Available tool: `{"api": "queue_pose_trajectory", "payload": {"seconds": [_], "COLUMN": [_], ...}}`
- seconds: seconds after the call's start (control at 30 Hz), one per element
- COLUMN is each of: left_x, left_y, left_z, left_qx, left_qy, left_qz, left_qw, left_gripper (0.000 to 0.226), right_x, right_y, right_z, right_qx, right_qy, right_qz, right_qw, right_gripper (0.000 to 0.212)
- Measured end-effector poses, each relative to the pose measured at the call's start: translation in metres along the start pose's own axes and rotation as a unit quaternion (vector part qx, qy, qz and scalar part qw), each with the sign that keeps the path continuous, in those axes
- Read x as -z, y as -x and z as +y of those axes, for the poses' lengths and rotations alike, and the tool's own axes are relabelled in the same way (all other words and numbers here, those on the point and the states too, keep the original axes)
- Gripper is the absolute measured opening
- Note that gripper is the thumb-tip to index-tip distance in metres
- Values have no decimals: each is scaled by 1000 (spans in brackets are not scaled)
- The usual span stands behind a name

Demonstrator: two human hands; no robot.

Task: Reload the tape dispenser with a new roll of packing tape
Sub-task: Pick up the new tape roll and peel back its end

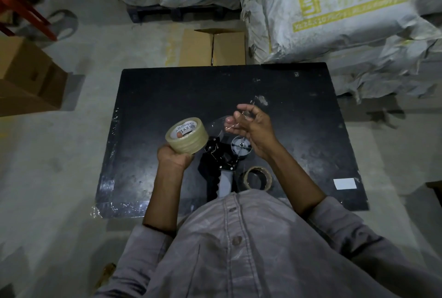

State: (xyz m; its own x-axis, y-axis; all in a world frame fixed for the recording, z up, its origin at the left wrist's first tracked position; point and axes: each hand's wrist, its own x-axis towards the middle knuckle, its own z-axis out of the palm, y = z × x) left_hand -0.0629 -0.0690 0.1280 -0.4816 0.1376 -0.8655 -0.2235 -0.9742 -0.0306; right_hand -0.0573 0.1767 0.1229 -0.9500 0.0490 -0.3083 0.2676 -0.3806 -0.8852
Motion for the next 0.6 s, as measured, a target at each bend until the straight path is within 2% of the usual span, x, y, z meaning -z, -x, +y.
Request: {"api": "queue_pose_trajectory", "payload": {"seconds": [0.13, 0.23, 0.3, 0.4, 0.6], "left_x": [-1, 3, 7, 7, 10], "left_y": [8, 6, 4, 4, -1], "left_z": [-11, -13, -11, -12, -15], "left_qx": [-23, -5, 32, 54, 64], "left_qy": [-61, -123, -127, -139, -140], "left_qz": [10, 16, 6, -18, -39], "left_qw": [998, 992, 991, 989, 987], "left_gripper": [45, 46, 40, 33, 34], "right_x": [7, 17, 27, 47, 62], "right_y": [-4, -5, -6, -8, -3], "right_z": [8, 9, 6, 0, 6], "right_qx": [-11, -9, -4, -6, -13], "right_qy": [31, 51, 26, -33, 7], "right_qz": [15, 26, 50, 79, 79], "right_qw": [999, 998, 998, 996, 997], "right_gripper": [34, 26, 23, 34, 28]}}
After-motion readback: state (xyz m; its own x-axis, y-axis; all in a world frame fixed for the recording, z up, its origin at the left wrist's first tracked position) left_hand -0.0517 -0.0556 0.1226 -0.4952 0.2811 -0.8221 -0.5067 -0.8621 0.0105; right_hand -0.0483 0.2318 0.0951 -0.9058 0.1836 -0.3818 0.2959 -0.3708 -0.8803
